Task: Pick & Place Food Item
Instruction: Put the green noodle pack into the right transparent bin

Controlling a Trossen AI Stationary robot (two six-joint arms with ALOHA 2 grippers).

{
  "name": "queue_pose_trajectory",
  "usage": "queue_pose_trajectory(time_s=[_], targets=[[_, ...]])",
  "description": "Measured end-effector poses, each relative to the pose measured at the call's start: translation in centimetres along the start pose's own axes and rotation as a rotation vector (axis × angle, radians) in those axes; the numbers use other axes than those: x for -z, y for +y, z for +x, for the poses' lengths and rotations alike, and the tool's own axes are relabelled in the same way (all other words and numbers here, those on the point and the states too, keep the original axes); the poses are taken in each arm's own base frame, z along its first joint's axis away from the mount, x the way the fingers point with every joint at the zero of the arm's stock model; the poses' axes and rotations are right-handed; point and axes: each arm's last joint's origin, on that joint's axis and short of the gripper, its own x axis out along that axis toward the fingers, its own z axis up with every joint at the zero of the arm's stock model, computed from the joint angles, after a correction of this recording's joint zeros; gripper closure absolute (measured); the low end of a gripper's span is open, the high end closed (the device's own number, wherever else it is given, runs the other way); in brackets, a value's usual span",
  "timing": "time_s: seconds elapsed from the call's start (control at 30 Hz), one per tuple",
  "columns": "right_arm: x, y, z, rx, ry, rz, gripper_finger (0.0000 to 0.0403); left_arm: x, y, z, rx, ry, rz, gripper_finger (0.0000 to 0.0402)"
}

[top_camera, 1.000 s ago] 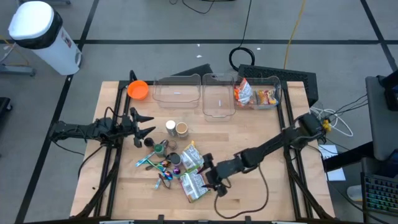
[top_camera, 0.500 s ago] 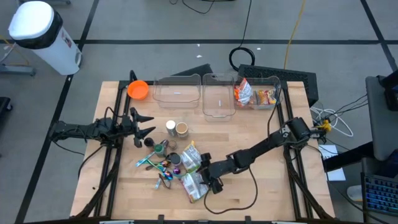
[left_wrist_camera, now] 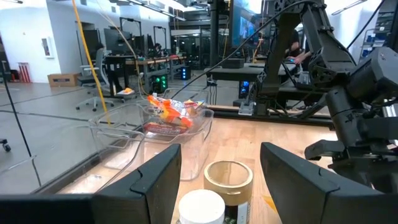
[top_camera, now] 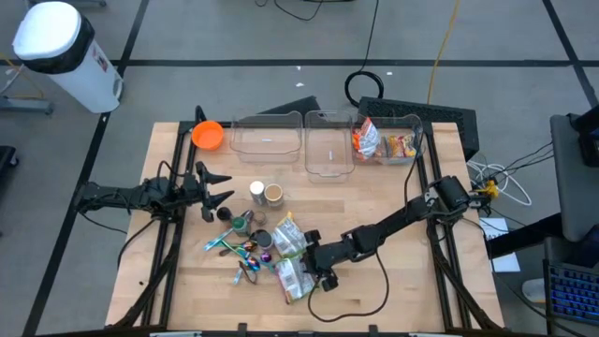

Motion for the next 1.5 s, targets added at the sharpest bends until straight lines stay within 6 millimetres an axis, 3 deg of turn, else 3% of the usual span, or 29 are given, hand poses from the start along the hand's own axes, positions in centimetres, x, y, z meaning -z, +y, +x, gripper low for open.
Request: queue_pose_trajectory(time_s=[0.6, 0.77, 1.2, 1.5], targets=[[0.0, 0.0, 0.0, -0.003, 0.006, 0.023, 0.0374, 0.0, 0.0, 0.0, 0.0, 0.0, 0.0, 0.0174], [-0.4, -0.1, -0.9, -0.003, 0.011, 0.022, 0.04, 0.0, 0.0, 0.0, 0.0, 0.0, 0.0, 0.0174], [-2.6, -0.3, -5.8, -0.005, 0.024, 0.016, 0.0402, 0.0, 0.0, 0.0, -0.001, -0.001, 0.0, 0.0174], [-2.2, -0.6, -10.0, 0.05, 0.012, 0.023, 0.0402, 0.0, 0.0, 0.0, 0.0, 0.0, 0.0, 0.0174]])
